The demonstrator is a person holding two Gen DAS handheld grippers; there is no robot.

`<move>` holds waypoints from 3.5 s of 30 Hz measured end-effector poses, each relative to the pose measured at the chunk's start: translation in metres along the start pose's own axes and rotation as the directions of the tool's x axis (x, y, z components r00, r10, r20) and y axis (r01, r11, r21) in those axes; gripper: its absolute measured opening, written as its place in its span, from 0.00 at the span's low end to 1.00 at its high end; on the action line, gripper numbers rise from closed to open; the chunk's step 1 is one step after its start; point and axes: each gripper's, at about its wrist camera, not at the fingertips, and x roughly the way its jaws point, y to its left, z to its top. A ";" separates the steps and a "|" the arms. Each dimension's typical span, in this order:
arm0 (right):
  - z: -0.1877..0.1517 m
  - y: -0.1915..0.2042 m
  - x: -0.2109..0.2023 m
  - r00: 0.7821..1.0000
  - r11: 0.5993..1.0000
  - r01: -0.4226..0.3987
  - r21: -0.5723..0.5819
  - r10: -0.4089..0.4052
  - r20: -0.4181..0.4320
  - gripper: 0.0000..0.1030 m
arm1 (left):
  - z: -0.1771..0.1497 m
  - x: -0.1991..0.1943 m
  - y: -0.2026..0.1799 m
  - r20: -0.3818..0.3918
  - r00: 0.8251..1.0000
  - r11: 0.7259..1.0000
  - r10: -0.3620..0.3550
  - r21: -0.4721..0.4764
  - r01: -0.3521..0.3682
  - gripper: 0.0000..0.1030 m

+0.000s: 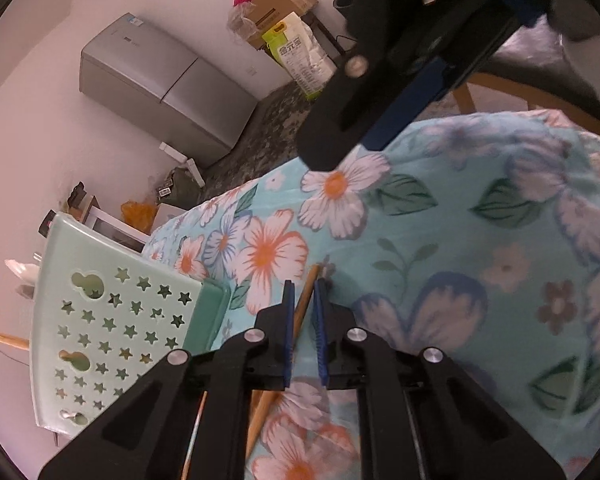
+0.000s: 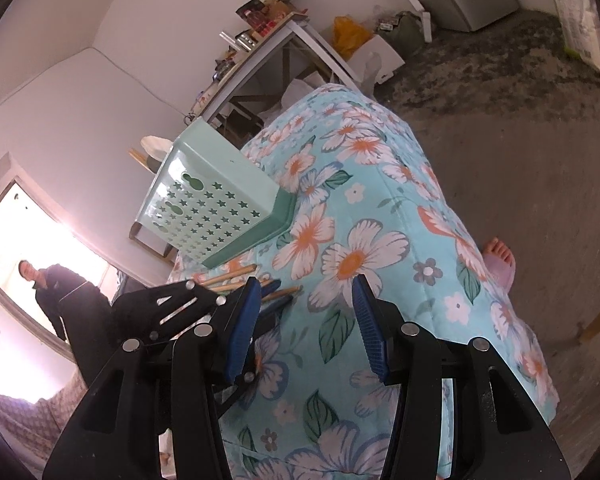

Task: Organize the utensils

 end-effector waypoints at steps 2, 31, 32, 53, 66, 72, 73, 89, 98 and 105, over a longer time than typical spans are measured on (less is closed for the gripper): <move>0.000 0.000 -0.004 1.000 1.000 -0.002 -0.005 0.002 0.004 0.45 | -0.001 -0.013 -0.008 0.000 1.000 1.000 -0.001 0.011 0.001 0.09; -0.007 0.024 -0.005 1.000 0.999 -0.010 -0.044 0.009 -0.006 0.45 | -0.035 -0.044 -0.014 -0.044 0.991 0.987 -0.124 -0.107 0.119 0.19; -0.007 0.024 -0.005 1.000 0.999 -0.009 -0.044 0.008 -0.006 0.45 | -0.036 -0.044 -0.013 -0.039 0.989 0.984 -0.140 -0.120 0.134 0.19; -0.038 0.036 -0.017 0.999 0.998 0.038 -0.059 -0.041 -0.035 0.45 | -0.044 -0.099 -0.039 0.016 0.999 0.989 -0.029 -0.142 0.031 0.19; -0.082 0.052 -0.022 0.996 0.998 0.029 -0.051 -0.033 -0.088 0.44 | -0.051 -0.151 -0.059 0.062 0.996 0.986 0.061 -0.160 -0.050 0.17; -0.091 0.065 -0.029 0.997 0.998 0.019 -0.063 -0.023 -0.075 0.40 | -0.060 -0.185 -0.050 0.084 0.984 0.969 0.155 -0.206 -0.135 0.14; -0.093 0.069 -0.028 0.997 0.997 0.015 -0.072 -0.020 -0.078 0.39 | -0.061 -0.191 -0.049 0.086 0.982 0.965 0.168 -0.218 -0.146 0.13; -0.124 0.156 0.012 0.985 0.931 -0.031 -0.363 -0.034 -0.171 0.26 | -0.127 -0.260 0.039 0.026 0.925 0.733 0.380 -0.619 -0.284 0.05; -0.089 0.176 0.040 0.987 0.877 0.021 -0.479 -0.094 -0.128 0.26 | -0.205 -0.271 0.093 0.022 0.925 0.470 0.379 -0.866 -0.172 0.05; -0.064 0.213 0.092 0.984 0.761 0.009 -0.649 -0.122 -0.129 0.23 | -0.248 -0.269 0.117 0.048 0.922 0.353 0.385 -0.930 -0.099 0.06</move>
